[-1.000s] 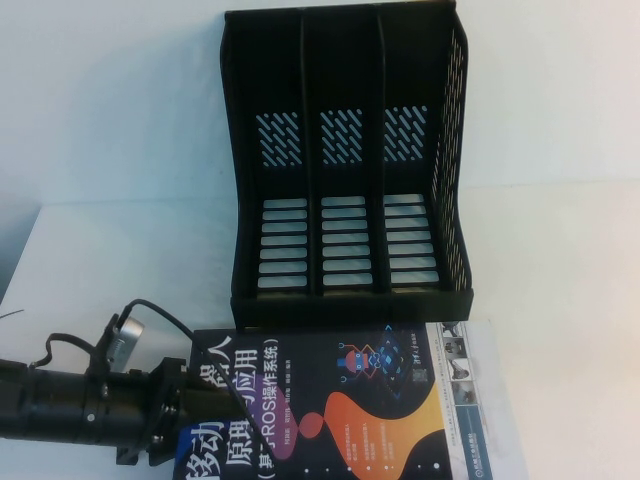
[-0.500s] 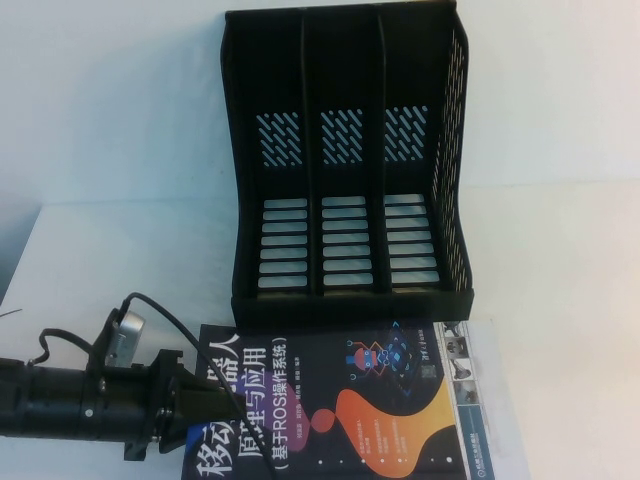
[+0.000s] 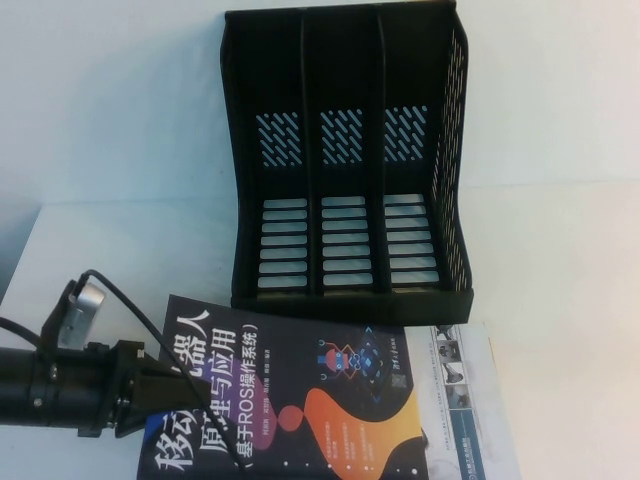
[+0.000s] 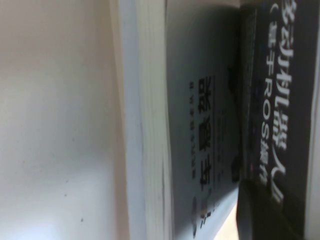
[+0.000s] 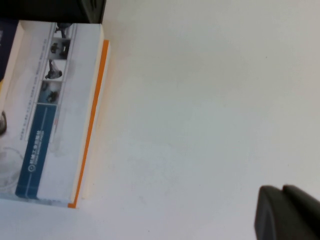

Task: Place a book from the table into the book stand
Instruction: Pick up the book with your left arm, then place the book on the book shelf

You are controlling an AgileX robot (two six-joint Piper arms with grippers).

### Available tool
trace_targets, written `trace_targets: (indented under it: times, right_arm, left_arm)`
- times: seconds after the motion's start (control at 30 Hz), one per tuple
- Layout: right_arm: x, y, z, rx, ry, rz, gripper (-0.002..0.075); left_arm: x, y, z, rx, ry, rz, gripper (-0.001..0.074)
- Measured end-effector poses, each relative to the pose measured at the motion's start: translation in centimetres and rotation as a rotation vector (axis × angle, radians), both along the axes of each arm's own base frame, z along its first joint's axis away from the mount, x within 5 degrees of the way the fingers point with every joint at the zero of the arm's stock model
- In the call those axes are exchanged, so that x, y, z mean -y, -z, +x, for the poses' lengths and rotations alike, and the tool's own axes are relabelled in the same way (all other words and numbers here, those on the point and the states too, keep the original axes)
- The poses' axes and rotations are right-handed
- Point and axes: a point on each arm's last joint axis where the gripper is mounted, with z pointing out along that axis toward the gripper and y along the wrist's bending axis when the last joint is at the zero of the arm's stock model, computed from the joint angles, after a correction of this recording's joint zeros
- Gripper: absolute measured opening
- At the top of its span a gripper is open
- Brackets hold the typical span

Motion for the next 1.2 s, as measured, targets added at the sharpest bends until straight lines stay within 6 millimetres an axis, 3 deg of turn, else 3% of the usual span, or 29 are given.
trace_targets:
  times: [0.2, 0.4, 0.57, 0.97, 1.2]
  right_arm:
    - [0.0, 0.0, 0.0, 0.002, 0.000, -0.001, -0.0002]
    - [0.0, 0.0, 0.0, 0.004, 0.000, -0.003, -0.0002]
    - [0.1, -0.1, 0.1, 0.011, -0.001, -0.009, -0.0002]
    - [-0.1, -0.3, 0.3, 0.052, -0.011, 0.005, -0.0002]
    - [-0.2, -0.5, 0.5, 0.075, -0.017, 0.015, -0.0002]
  left_arm:
    - [-0.1, -1.1, -0.2, 0.038, -0.011, 0.004, 0.0114]
    - [-0.1, -3.9, -0.8, 0.135, -0.008, 0.031, 0.0113]
    - [-0.1, -7.9, -1.4, 0.246, -0.016, 0.074, 0.0112]
    - [0.2, -19.8, -2.6, 0.475, -0.070, 0.093, 0.0112]
    - [2.8, -24.6, -2.4, 0.586, -0.058, 0.178, 0.0112]
